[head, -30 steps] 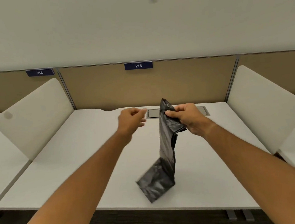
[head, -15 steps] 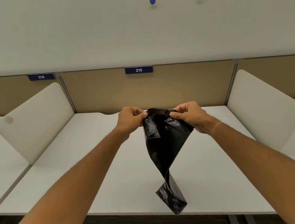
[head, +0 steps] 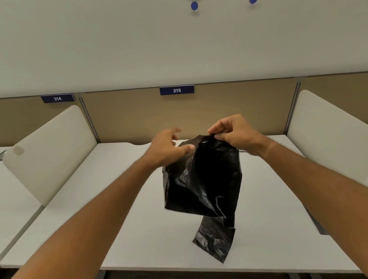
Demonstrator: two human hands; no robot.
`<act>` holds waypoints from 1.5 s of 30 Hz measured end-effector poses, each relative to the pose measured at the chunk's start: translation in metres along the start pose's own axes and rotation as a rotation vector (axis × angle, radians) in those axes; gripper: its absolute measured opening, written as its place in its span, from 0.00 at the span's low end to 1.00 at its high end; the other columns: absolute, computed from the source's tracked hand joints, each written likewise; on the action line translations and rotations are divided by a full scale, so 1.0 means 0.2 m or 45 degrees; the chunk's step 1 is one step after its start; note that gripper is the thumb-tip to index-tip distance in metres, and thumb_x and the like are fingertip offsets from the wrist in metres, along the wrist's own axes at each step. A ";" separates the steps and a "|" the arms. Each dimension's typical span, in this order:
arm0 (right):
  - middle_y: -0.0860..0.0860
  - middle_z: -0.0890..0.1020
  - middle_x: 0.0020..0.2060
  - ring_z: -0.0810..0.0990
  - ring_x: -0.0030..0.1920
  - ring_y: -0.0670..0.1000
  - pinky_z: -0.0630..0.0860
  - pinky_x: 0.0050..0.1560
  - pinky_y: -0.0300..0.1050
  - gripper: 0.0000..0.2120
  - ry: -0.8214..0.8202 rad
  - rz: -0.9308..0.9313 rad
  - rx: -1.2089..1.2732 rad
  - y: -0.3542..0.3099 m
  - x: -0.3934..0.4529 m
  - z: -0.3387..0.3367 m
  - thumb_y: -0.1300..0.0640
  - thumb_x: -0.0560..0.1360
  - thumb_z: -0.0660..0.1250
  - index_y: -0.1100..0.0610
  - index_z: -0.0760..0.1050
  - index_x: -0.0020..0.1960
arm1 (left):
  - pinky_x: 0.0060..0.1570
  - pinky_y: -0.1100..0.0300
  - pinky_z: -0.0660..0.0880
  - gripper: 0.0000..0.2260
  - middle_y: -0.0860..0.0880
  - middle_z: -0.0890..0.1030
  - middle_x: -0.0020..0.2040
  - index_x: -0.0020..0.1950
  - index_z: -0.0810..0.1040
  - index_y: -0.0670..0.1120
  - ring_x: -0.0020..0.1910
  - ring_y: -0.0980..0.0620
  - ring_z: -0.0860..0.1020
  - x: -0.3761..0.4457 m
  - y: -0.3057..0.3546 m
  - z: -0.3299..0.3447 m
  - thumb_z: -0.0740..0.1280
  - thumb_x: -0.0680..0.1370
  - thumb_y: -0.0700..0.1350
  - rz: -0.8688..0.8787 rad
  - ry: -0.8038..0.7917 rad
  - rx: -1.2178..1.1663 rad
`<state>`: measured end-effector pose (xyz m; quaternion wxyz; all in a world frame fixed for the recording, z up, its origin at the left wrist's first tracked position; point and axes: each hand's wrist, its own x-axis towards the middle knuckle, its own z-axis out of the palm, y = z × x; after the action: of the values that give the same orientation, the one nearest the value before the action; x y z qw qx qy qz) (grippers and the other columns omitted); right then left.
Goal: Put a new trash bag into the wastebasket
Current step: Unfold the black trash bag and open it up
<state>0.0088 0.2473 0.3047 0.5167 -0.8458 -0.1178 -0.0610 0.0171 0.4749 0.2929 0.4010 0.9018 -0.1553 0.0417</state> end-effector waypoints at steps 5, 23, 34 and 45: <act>0.51 0.85 0.42 0.83 0.43 0.44 0.78 0.42 0.34 0.14 -0.076 -0.026 0.040 -0.03 -0.01 0.03 0.73 0.73 0.67 0.55 0.82 0.48 | 0.37 0.60 0.72 0.08 0.48 0.80 0.36 0.47 0.82 0.41 0.34 0.52 0.76 0.02 0.04 0.10 0.73 0.74 0.45 0.117 -0.004 0.179; 0.51 0.78 0.54 0.77 0.58 0.57 0.76 0.48 0.47 0.24 -0.495 0.551 -0.350 0.10 -0.09 -0.09 0.61 0.73 0.67 0.53 0.70 0.68 | 0.29 0.66 0.68 0.08 0.51 0.75 0.33 0.39 0.77 0.48 0.32 0.56 0.72 0.09 0.01 -0.07 0.68 0.78 0.44 -0.087 0.486 -0.121; 0.61 0.82 0.53 0.80 0.52 0.60 0.75 0.45 0.45 0.13 -0.360 0.408 -1.059 0.21 -0.07 0.18 0.58 0.68 0.72 0.60 0.76 0.51 | 0.33 0.59 0.70 0.06 0.49 0.75 0.33 0.43 0.79 0.42 0.34 0.51 0.73 0.07 0.01 -0.25 0.67 0.77 0.43 0.050 0.720 0.038; 0.61 0.78 0.43 0.80 0.39 0.56 0.76 0.22 0.41 0.04 0.277 0.795 -0.289 0.25 -0.04 0.00 0.67 0.70 0.66 0.61 0.71 0.42 | 0.49 0.49 0.79 0.08 0.41 0.80 0.48 0.55 0.79 0.43 0.47 0.42 0.79 0.00 -0.27 -0.46 0.65 0.80 0.45 -0.181 1.006 0.107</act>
<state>0.0147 0.2239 0.2596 0.4226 -0.8816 0.2099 -0.0024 0.0395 0.5760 0.3160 0.3945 0.8405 0.0755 0.3637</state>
